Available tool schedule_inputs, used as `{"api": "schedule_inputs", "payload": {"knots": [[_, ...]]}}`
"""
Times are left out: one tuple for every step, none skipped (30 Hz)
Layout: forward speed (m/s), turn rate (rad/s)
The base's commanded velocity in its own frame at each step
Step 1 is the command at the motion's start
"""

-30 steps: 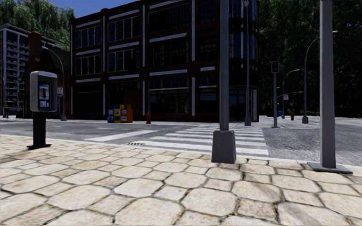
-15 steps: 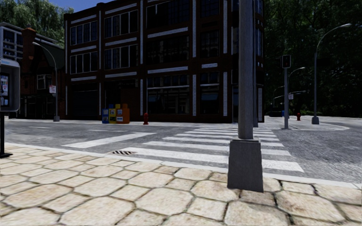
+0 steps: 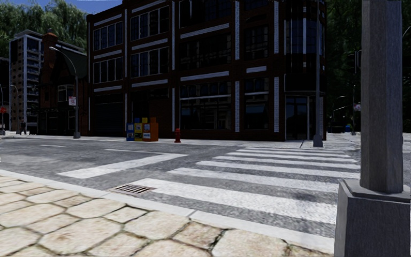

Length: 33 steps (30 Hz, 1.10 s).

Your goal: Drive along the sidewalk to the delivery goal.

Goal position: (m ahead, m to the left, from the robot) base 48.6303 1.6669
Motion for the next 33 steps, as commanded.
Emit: {"api": "schedule_inputs", "payload": {"knots": [[1.88, 0.3], [1.87, 0.27], [1.87, 0.13], [1.87, 0.13], [1.87, 0.0], [1.86, 0.0], [1.82, 0.0], [1.82, 0.0], [1.78, 0.0], [1.69, 0.0], [1.65, 0.0], [1.61, 0.0], [1.61, 0.0], [1.58, -0.08], [1.58, -0.14], [1.57, -0.24], [1.57, -0.33], [1.57, -0.33], [1.57, -0.38], [1.58, -0.39], [1.59, -0.4], [1.59, -0.4], [1.6, -0.4], [1.6, -0.4], [1.6, -0.4], [1.6, -0.4], [1.6, -0.4], [1.6, -0.4], [1.6, -0.4], [1.6, -0.4], [1.6, -0.4], [1.6, -0.4], [1.6, -0.4]]}}
